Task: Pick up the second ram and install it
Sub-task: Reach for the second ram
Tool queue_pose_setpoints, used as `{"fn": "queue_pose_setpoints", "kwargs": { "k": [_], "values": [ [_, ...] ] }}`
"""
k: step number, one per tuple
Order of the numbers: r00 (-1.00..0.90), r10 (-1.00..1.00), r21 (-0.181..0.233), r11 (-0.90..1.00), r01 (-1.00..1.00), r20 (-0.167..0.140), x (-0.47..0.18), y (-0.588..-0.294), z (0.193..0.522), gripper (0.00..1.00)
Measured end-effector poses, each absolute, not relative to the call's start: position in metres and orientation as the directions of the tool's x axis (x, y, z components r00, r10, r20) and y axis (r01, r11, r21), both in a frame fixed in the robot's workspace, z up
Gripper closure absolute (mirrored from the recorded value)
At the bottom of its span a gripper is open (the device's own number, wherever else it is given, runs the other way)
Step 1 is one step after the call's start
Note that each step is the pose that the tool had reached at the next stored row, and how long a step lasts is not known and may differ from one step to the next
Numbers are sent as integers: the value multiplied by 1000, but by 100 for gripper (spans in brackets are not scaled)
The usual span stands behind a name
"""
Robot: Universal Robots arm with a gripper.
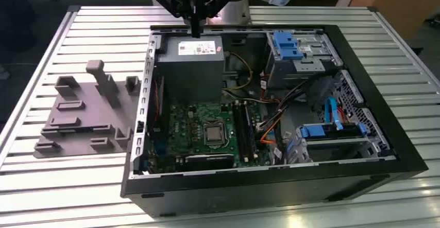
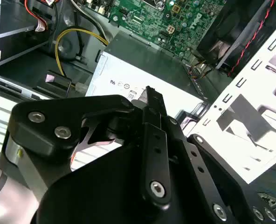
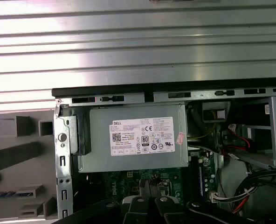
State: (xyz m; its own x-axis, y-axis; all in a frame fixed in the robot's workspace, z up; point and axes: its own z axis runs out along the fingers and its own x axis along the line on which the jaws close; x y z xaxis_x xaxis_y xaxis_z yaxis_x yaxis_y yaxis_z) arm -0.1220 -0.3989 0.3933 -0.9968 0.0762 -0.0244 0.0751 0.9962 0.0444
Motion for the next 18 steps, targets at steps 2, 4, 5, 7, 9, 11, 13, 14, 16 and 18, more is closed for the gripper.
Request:
{"fn": "queue_pose_setpoints", "kwargs": {
  "k": [2,4,5,7,9,11,13,14,16,18],
  "values": [
    [-997,76,44,996,75,-24,-122,-399,393,89],
    [-997,76,44,996,75,-24,-122,-399,393,89],
    [-997,76,44,996,75,-24,-122,-399,393,89],
    [-997,76,43,996,75,-25,-122,-399,393,89],
    [-997,76,43,996,75,-25,-122,-399,393,89],
    [-997,76,42,996,75,-25,-122,-399,393,89],
    [-997,76,42,996,75,-25,-122,-399,393,89],
    [-997,76,42,996,75,-25,-122,-399,393,89],
    [-997,76,41,996,75,-25,-122,-399,393,89],
    [-997,76,41,996,75,-25,-123,-399,393,89]
  ]
}}
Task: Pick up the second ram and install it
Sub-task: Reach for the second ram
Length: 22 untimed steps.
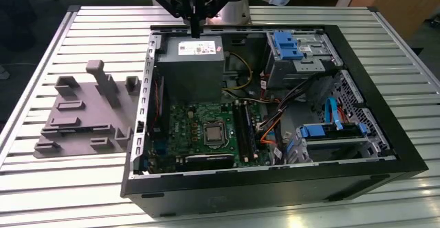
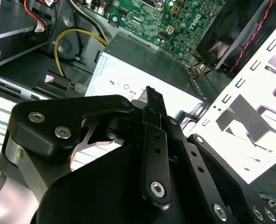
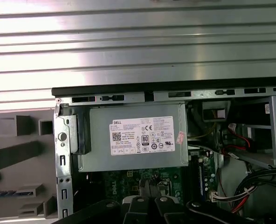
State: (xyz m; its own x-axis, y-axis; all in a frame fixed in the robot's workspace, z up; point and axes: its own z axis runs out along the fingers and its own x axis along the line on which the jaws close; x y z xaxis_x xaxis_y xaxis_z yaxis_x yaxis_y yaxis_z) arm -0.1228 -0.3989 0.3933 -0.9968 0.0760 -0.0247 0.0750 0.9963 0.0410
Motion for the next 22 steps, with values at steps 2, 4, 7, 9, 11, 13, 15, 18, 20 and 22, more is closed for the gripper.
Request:
{"fn": "queue_pose_setpoints", "kwargs": {
  "k": [2,4,7,9,11,13,15,18,20,22],
  "values": [
    [-997,76,41,996,75,-25,-125,-399,393,89],
    [-997,76,41,996,75,-25,-127,-399,393,89],
    [-997,76,41,996,75,-25,-130,-399,393,89],
    [-997,76,41,996,75,-25,-132,-399,393,89],
    [-997,76,41,996,75,-25,-134,-399,393,89],
    [-997,76,41,996,75,-25,-136,-399,393,89],
    [-997,76,41,996,75,-25,-138,-399,393,89],
    [-997,76,41,996,75,-25,-141,-399,393,89],
    [-997,76,41,996,75,-25,-142,-399,393,89],
    [-997,76,41,996,75,-25,-143,-399,393,89]
  ]
}}
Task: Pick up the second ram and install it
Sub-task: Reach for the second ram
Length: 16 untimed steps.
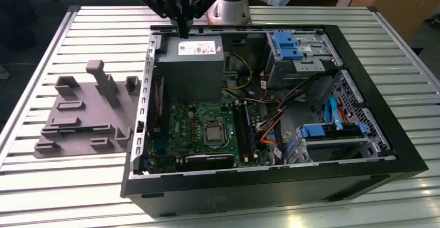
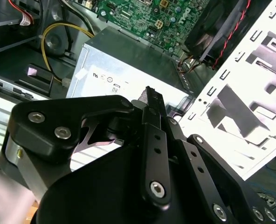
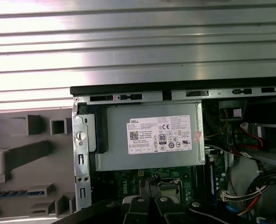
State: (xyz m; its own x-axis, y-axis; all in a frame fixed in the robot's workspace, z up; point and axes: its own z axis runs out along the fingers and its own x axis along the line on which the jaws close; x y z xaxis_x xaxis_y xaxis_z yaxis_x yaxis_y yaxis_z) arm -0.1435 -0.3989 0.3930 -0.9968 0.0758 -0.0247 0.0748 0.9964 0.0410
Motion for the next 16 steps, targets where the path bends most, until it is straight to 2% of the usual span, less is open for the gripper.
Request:
{"fn": "queue_pose_setpoints", "kwargs": {
  "k": [16],
  "values": [
    [-997,76,41,996,75,-25,-164,-399,392,89]
  ]
}}
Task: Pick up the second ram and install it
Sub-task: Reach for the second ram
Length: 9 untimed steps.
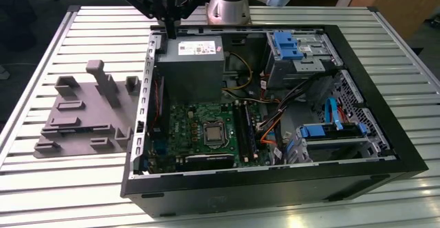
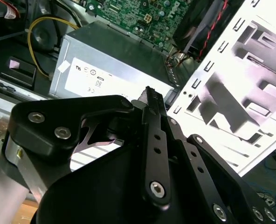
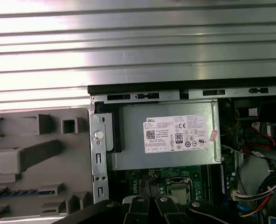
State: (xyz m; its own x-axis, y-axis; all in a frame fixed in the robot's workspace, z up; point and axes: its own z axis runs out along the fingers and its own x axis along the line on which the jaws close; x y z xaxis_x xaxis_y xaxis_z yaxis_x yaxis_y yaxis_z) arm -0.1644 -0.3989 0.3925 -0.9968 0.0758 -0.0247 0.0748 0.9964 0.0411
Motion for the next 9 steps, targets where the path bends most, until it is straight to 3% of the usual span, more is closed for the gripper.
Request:
{"fn": "queue_pose_setpoints", "kwargs": {
  "k": [9],
  "values": [
    [-997,76,41,996,75,-25,-177,-399,392,89]
  ]
}}
